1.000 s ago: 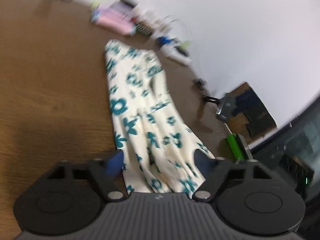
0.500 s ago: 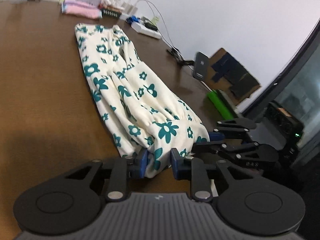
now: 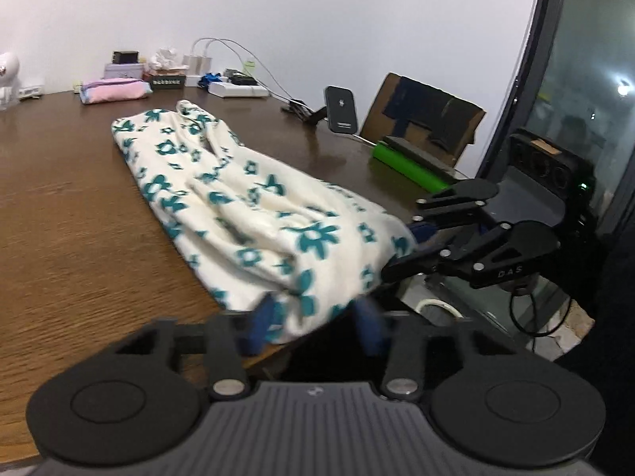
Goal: Fold clothes
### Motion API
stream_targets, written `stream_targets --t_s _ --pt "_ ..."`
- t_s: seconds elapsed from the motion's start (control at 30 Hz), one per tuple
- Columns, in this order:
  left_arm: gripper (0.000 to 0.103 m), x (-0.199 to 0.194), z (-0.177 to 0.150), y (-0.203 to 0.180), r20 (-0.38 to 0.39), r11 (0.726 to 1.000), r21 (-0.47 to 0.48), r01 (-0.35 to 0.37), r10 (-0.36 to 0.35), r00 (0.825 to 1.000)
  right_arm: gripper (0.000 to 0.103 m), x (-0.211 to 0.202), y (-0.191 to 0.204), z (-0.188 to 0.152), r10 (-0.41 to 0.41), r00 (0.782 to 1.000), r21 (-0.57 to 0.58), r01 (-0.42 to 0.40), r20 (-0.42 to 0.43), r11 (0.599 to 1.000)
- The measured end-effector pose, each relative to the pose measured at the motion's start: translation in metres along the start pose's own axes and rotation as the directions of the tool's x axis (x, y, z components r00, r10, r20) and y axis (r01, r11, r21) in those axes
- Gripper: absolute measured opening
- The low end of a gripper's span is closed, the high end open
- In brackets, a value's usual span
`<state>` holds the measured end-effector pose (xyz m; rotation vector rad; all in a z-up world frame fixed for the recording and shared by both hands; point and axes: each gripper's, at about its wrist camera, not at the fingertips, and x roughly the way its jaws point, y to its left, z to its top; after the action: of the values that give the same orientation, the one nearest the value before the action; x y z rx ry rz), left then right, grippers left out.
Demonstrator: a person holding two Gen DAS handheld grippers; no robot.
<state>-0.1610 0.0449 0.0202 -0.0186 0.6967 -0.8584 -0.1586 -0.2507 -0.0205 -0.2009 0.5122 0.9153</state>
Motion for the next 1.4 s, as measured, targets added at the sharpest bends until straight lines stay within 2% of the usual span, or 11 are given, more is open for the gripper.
stream_targets --t_s 0.17,0.33,0.5,0.7,0.8,0.87,0.93,1.1,1.17,1.3,1.4 --pt "0.012 -0.027 0.004 -0.007 -0.050 0.991 -0.033 0.128 -0.130 0.990 0.011 -0.017 0.011 0.010 0.082 0.997 0.020 -0.081 -0.016 0.997" --pt "0.012 -0.071 0.047 0.006 0.064 0.956 -0.056 0.289 -0.285 0.956 0.011 -0.062 -0.001 0.047 0.218 0.972 0.050 -0.223 0.093 0.974" --pt "0.012 -0.039 0.102 0.055 0.070 0.965 -0.132 0.227 -0.219 0.973 0.011 -0.036 -0.051 0.087 0.237 0.968 0.131 -0.247 0.087 0.960" --pt "0.016 0.032 0.112 0.110 -0.036 0.940 -0.333 0.079 -0.096 0.995 0.019 0.033 -0.109 0.100 0.177 0.984 0.344 -0.170 0.011 0.923" --pt "0.031 0.037 0.105 0.114 -0.074 0.938 -0.346 0.027 -0.056 0.996 0.044 0.048 -0.117 0.092 0.119 0.992 0.368 -0.096 -0.041 0.925" --pt "0.048 0.023 0.103 0.112 -0.046 0.947 -0.317 0.041 -0.059 0.997 0.044 0.037 -0.114 0.086 0.115 0.993 0.354 -0.102 -0.016 0.930" --pt "0.076 0.007 0.104 0.109 0.010 0.964 -0.261 0.053 -0.052 0.999 0.049 0.021 -0.112 0.080 0.105 0.994 0.329 -0.106 0.021 0.939" --pt "0.082 0.011 0.114 0.103 0.101 0.986 -0.105 0.126 -0.115 0.988 0.072 0.007 -0.114 0.082 0.057 0.991 0.265 -0.088 0.124 0.960" --pt "0.088 0.023 0.122 0.106 0.112 0.975 -0.038 0.220 -0.215 0.970 0.074 0.025 -0.118 0.090 0.115 0.984 0.227 -0.144 0.135 0.963" --pt "0.092 0.048 0.137 0.116 0.064 0.930 -0.072 0.361 -0.357 0.932 0.074 0.068 -0.130 0.095 0.261 0.964 0.264 -0.267 0.058 0.927" --pt "0.094 0.050 0.139 0.118 0.044 0.914 -0.037 0.404 -0.403 0.914 0.078 0.070 -0.127 0.090 0.269 0.963 0.225 -0.269 0.033 0.936"
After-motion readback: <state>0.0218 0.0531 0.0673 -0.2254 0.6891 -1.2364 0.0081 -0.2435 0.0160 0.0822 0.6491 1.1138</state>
